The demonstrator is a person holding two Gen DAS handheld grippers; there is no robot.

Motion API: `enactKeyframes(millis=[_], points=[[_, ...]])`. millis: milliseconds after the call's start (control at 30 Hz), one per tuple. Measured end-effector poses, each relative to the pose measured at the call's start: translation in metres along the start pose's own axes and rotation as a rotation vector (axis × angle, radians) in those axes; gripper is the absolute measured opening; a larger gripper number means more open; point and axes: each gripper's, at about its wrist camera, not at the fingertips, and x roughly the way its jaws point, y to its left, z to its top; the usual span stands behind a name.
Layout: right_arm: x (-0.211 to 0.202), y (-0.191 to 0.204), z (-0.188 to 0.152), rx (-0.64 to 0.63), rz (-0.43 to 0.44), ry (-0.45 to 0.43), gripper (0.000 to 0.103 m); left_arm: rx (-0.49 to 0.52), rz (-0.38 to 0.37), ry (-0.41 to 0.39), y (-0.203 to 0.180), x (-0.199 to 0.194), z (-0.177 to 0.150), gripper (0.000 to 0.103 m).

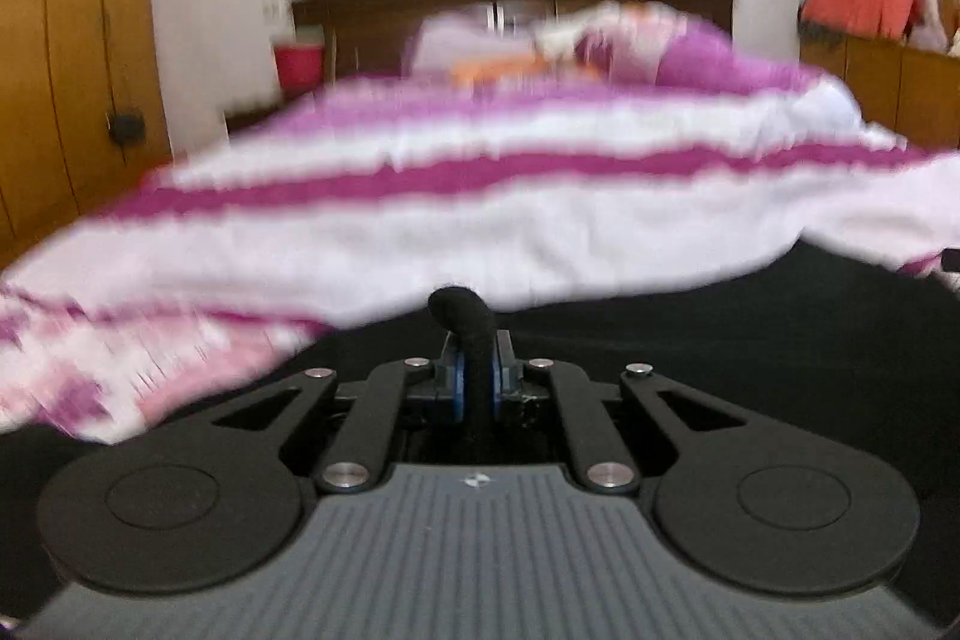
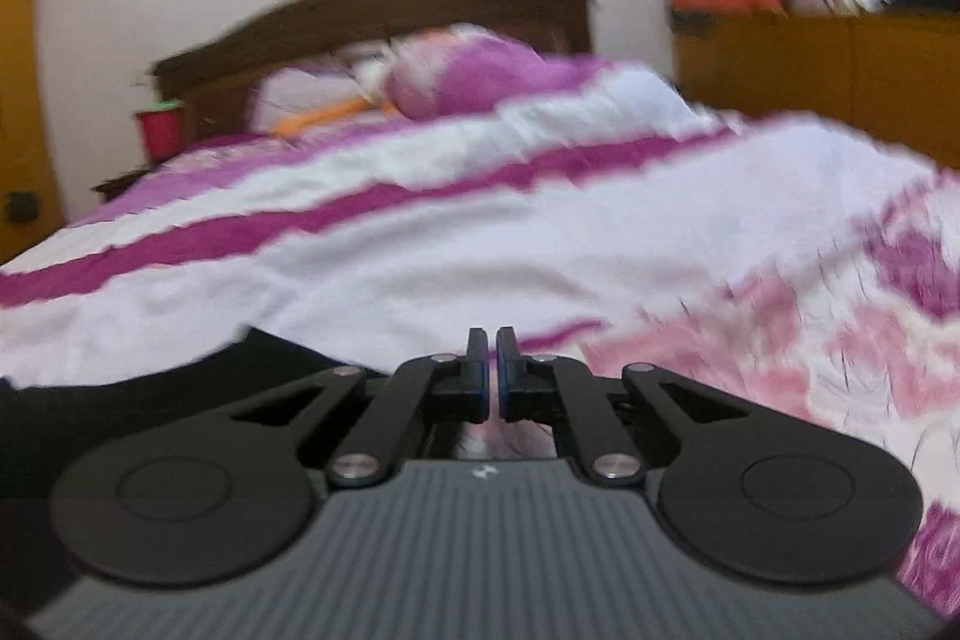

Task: Fold small clothes
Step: 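Carry the held sleeve with the left gripper across the cardigan body, then lower the sleeve and open the left gripper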

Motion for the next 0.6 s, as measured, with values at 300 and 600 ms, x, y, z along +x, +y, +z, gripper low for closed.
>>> enactKeyframes(millis=[300,600], points=[[0.022,-0.016,-0.005,0.089,0.036,0.15,0.007,0.021,0.023,0.094,-0.003,0.034,-0.016,0.012],[-0.045,-0.002,0.015,-0.01,0.127,0.142,0.008,0.006,0.086,0.099,0.002,0.017,-0.011,0.052]])
